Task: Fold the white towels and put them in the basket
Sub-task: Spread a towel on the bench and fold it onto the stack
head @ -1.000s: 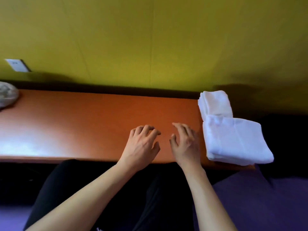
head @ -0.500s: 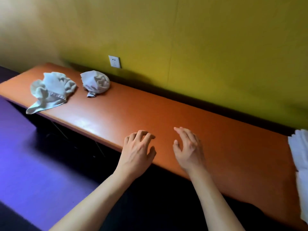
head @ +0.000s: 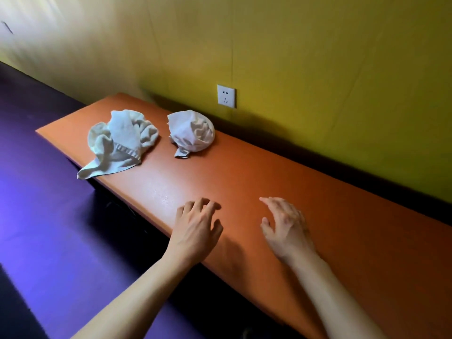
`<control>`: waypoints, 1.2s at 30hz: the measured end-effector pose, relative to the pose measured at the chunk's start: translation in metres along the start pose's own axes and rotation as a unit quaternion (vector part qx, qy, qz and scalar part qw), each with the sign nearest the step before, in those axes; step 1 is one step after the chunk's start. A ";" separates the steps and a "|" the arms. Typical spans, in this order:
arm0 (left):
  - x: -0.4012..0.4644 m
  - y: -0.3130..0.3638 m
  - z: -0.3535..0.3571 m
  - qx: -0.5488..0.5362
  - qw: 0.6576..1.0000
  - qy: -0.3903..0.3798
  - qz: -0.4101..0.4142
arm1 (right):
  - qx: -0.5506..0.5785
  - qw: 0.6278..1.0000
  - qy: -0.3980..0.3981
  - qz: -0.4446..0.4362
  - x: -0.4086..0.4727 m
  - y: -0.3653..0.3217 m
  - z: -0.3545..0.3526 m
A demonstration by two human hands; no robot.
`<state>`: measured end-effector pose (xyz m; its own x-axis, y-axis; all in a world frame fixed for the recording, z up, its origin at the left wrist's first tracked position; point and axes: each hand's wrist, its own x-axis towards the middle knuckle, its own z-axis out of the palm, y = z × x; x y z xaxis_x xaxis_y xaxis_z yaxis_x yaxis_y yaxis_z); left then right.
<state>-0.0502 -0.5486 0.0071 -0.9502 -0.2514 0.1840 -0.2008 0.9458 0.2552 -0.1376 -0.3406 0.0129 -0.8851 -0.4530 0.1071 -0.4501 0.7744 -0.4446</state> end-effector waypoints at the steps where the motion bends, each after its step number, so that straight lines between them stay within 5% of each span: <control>1: 0.015 -0.011 0.009 0.011 1.000 -0.001 -0.003 | -0.007 1.000 -0.009 -0.003 0.013 0.002 0.009; 9: 0.143 -0.076 0.057 0.063 0.998 -0.010 -0.011 | -0.106 0.991 -0.071 0.030 0.086 0.026 0.069; 15: 0.220 -0.108 0.068 0.141 0.989 -0.026 -0.043 | -0.120 0.993 0.002 0.017 0.085 0.034 0.088; 20: 0.254 -0.121 0.073 0.081 0.990 -0.065 -0.097 | -0.113 0.993 0.007 0.016 0.085 0.037 0.092; 36: 0.066 -0.007 0.077 0.000 1.000 -0.009 0.026 | 0.030 0.995 -0.094 0.000 0.009 0.051 0.049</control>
<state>-0.1293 -0.5562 -0.0559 -0.9637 -0.1976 0.1793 -0.1508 0.9577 0.2450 -0.1629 -0.3262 -0.0522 -0.8451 -0.5314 -0.0592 -0.4366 0.7497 -0.4974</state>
